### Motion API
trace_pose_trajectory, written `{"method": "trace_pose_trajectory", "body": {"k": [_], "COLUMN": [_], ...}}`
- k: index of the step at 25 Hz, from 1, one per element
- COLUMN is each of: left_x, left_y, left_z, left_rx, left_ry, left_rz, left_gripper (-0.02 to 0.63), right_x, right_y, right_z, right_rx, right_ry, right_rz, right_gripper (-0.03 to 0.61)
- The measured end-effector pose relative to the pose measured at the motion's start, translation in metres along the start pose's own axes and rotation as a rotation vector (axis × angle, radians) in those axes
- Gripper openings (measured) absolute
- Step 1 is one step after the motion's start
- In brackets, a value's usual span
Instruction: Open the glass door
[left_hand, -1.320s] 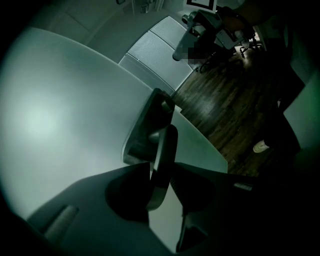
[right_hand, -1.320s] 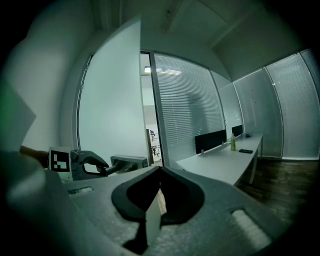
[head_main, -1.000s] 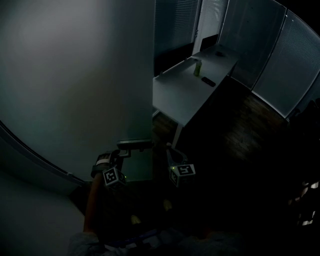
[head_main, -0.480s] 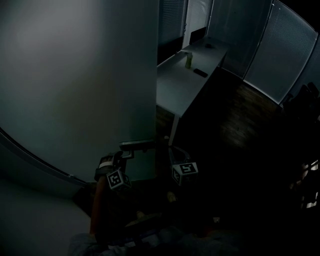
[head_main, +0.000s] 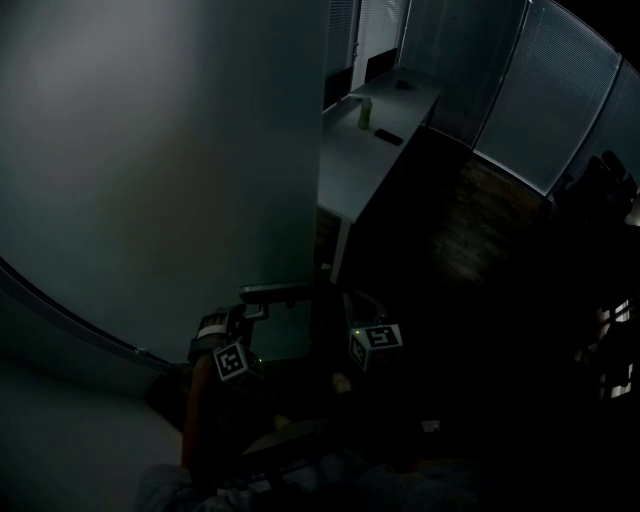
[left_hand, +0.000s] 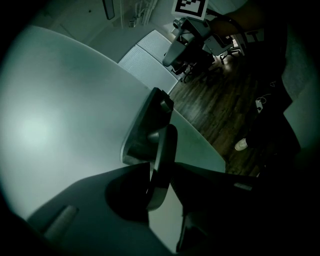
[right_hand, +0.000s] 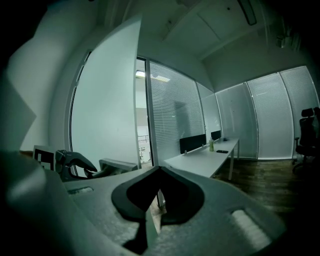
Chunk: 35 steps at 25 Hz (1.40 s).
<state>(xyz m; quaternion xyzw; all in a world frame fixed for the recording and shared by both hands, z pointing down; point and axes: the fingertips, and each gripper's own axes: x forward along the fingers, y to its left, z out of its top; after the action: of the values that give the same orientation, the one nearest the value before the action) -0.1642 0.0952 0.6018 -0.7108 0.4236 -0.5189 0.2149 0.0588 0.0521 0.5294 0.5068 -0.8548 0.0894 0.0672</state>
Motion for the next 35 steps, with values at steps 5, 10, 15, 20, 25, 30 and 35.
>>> {"method": "trace_pose_trajectory", "body": {"k": [5,10,15,20,25,30,35], "left_x": [-0.009,-0.03,-0.068,-0.061,-0.078,-0.074,-0.074], "left_y": [-0.009,-0.02,-0.041,-0.043,-0.051,-0.051,-0.054], "left_z": [0.001,0.003,0.005,0.001,0.003,0.0,0.0], "left_rx": [0.008,0.024,0.039,0.047,0.053,0.056,0.06], "left_ry": [-0.022,-0.033,-0.045,-0.062,-0.065,-0.075,-0.087], "left_rz": [-0.012,-0.031,-0.041,-0.059,-0.055,-0.056,-0.061], "left_gripper": [0.132,0.132,0.132,0.133,0.133,0.133,0.133], "right_x": [-0.017,-0.037,-0.073,-0.062,-0.074,-0.069,-0.075], "right_y": [0.008,0.022,0.04,0.041,0.046,0.053,0.054], "right_z": [-0.002,-0.001,-0.003,-0.009,-0.02,-0.02,-0.019], "right_rx": [0.002,0.014,0.007,0.017,0.039,0.046,0.051], "right_ry": [0.005,0.009,0.0,0.003,0.003,0.008,0.008], "right_rz": [-0.021,-0.024,-0.034,-0.049,-0.053,-0.056,-0.06], "right_gripper": [0.002,0.003,0.003,0.003,0.002,0.003,0.002]}}
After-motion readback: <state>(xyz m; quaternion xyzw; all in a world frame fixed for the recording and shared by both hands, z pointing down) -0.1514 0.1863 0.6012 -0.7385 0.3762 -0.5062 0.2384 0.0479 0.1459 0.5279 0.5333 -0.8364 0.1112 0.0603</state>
